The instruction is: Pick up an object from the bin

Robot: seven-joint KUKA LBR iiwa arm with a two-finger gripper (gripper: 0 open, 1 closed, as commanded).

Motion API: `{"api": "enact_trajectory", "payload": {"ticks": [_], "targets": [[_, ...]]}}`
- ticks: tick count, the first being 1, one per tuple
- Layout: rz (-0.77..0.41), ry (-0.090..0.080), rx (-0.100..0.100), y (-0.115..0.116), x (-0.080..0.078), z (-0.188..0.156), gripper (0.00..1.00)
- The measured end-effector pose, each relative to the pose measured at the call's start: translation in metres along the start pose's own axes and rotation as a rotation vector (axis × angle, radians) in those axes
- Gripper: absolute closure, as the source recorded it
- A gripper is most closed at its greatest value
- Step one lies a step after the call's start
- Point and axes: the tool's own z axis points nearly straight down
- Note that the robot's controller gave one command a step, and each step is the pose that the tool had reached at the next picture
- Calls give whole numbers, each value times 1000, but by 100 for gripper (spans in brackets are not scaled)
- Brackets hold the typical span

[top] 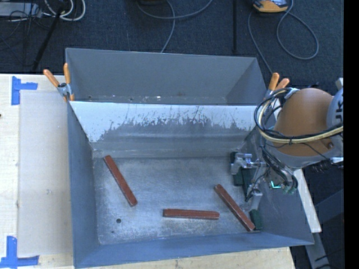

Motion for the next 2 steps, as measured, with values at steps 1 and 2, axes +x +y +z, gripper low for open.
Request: {"api": "enact_trajectory", "payload": {"ticks": [1, 2], "targets": [[-87, -1, -1, 55, -8, 75, 0], [-124, -10, -3, 157, 7, 37, 0]]}}
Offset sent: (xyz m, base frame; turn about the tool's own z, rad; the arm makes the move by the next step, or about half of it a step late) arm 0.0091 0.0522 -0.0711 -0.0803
